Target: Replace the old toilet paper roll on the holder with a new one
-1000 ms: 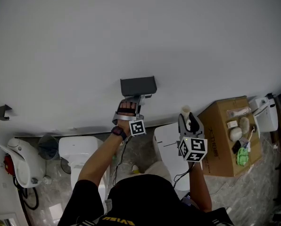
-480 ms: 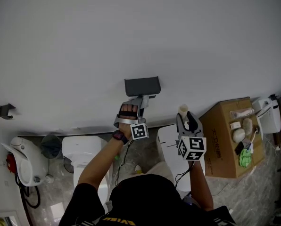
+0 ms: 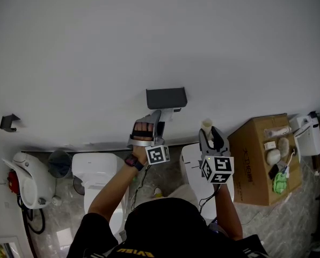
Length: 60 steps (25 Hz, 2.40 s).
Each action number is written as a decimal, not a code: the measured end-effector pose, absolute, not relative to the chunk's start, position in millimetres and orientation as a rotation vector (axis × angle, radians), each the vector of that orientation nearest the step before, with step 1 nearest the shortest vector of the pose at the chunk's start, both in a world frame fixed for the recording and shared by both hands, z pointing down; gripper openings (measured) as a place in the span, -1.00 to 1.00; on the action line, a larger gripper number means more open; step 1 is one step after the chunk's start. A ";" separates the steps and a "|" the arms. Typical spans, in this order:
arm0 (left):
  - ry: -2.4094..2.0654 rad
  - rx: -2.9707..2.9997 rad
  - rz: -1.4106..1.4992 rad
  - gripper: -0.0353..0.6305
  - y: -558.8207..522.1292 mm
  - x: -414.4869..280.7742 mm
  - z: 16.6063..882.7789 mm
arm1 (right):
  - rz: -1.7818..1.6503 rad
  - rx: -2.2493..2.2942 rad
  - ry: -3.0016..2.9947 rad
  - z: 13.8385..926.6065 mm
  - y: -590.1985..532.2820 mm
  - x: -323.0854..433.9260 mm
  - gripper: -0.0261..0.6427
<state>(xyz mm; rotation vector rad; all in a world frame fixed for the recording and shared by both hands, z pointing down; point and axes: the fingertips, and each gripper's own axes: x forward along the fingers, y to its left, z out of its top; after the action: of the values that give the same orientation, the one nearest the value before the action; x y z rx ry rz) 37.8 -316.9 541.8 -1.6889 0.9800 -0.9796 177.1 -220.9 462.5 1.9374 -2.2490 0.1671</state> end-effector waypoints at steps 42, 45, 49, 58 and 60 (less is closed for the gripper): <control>2.009 -2.523 0.101 -0.86 -205.2 -169.3 449.6 | -0.003 1.869 -2.359 428.7 -215.5 147.1 -0.42; 2.015 -2.572 0.183 -0.86 -203.2 -168.9 441.2 | 0.023 1.881 -2.336 435.2 -215.5 151.5 -0.42; 1.999 -2.555 0.191 -0.86 -203.2 -169.6 432.6 | 0.020 1.892 -2.337 432.2 -215.0 153.3 -0.43; 1.955 -2.594 0.165 -0.86 -198.3 -161.7 437.6 | 0.006 1.880 -2.338 430.4 -213.0 150.0 -0.43; 1.950 -2.603 0.166 -0.86 -198.9 -160.3 438.8 | 0.003 1.879 -2.336 430.6 -212.5 149.4 -0.43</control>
<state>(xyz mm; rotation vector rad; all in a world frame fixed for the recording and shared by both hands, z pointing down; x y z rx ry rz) -160.3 -198.9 438.8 -2.6028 1.9501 0.1662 149.4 -212.5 430.6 1.8789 -2.3361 0.0028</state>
